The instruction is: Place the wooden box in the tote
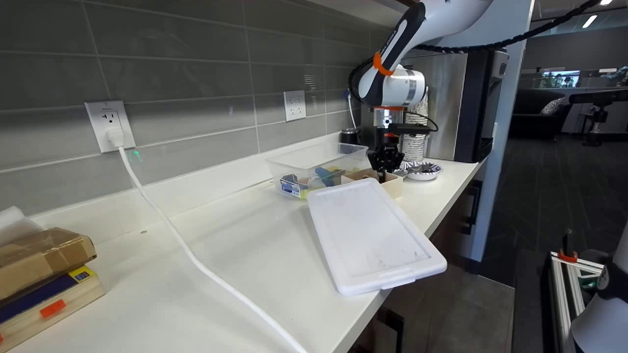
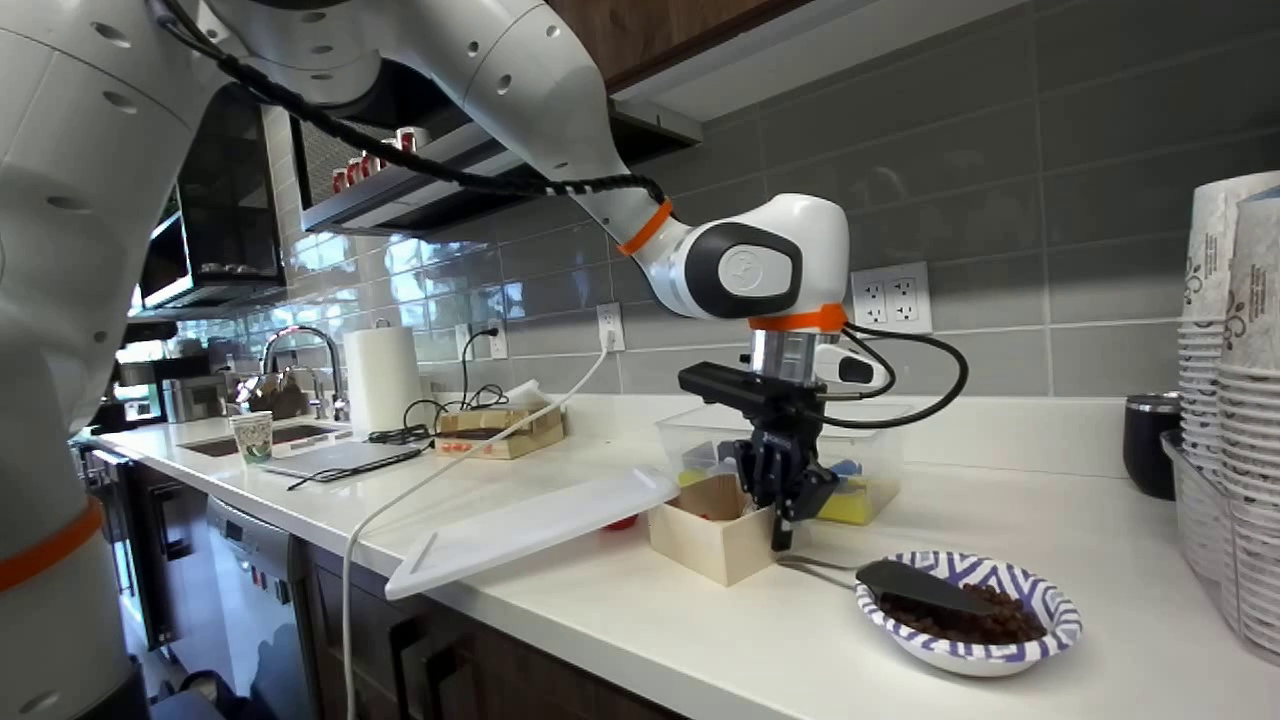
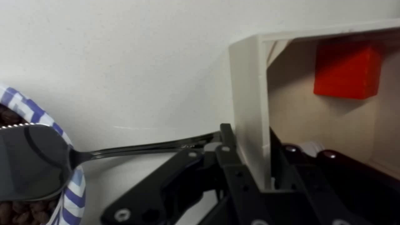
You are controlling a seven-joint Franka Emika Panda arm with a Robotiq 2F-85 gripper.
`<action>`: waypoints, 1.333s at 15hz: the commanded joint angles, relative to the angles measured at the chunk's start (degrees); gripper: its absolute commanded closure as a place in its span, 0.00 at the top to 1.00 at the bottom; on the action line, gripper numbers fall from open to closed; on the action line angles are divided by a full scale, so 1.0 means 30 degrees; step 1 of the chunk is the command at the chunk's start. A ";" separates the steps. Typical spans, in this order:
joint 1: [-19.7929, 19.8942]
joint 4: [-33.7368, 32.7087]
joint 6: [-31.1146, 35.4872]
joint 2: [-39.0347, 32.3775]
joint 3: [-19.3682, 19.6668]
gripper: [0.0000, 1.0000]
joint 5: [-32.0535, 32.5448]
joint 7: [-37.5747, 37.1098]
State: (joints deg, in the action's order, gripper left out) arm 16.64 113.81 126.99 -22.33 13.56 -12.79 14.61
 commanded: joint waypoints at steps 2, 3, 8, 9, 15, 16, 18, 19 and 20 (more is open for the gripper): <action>0.0325 -0.0587 -0.0368 -0.0412 -0.0468 0.00 0.0472 -0.0411; 0.0346 -0.0573 -0.0444 -0.0310 -0.0508 0.00 0.0477 -0.0345; 0.0185 0.0230 -0.0662 0.1197 -0.0722 0.02 0.0486 -0.0244; 0.0165 0.0337 -0.0809 0.1511 -0.0745 0.02 0.0501 -0.0249; -0.0050 0.0628 -0.3242 0.4252 -0.0190 0.02 0.1322 -0.1772; -0.0015 0.0392 -0.3686 0.4505 -0.0124 0.02 0.1309 -0.2063; 0.0030 -0.0378 -0.4973 0.4672 0.0075 0.02 0.1187 -0.3086; 0.0059 -0.0677 -0.5510 0.4773 0.0138 0.02 0.1029 -0.3272; 0.0082 -0.0992 -0.5786 0.4819 0.0197 0.02 0.0705 -0.3631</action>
State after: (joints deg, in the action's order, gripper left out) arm 16.73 113.21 114.00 -9.39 13.70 -9.87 7.34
